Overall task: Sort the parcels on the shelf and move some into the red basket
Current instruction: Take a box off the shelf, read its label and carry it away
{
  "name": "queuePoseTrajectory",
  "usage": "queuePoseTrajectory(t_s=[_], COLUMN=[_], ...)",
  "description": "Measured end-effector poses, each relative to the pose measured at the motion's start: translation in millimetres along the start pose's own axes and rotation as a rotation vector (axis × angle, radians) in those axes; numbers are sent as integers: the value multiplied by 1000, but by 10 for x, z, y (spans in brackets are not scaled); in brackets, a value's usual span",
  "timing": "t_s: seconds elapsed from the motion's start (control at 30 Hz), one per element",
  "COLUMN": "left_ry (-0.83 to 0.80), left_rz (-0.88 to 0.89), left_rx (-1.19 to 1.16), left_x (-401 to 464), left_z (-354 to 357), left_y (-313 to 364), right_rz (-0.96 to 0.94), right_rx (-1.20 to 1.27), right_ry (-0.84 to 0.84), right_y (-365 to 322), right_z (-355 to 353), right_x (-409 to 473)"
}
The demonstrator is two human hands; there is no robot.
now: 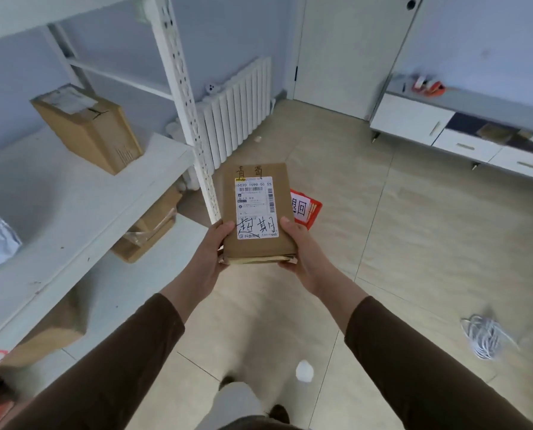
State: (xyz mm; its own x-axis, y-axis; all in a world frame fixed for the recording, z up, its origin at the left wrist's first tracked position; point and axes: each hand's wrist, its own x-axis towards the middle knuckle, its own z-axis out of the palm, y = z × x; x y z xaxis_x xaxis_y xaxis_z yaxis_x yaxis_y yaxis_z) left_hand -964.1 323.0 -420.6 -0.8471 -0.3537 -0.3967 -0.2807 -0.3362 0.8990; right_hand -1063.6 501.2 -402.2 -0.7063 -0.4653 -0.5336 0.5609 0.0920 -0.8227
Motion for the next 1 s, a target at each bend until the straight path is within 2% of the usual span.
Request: queuePoseTrajectory(t_s=[0.37, 0.63, 1.0], left_ry=[-33, -105, 119], left_rz=[-67, -116, -181], left_rx=[-38, -61, -155], left_x=[1894, 3061, 4265], left_z=[553, 1278, 2346], left_y=[183, 270, -27], right_rz=[63, 112, 249], right_rx=[-21, -81, -315], right_ry=[52, 25, -152], right_y=[-768, -1309, -1785], right_z=[-668, -1480, -2666], right_x=[1642, 2609, 4224])
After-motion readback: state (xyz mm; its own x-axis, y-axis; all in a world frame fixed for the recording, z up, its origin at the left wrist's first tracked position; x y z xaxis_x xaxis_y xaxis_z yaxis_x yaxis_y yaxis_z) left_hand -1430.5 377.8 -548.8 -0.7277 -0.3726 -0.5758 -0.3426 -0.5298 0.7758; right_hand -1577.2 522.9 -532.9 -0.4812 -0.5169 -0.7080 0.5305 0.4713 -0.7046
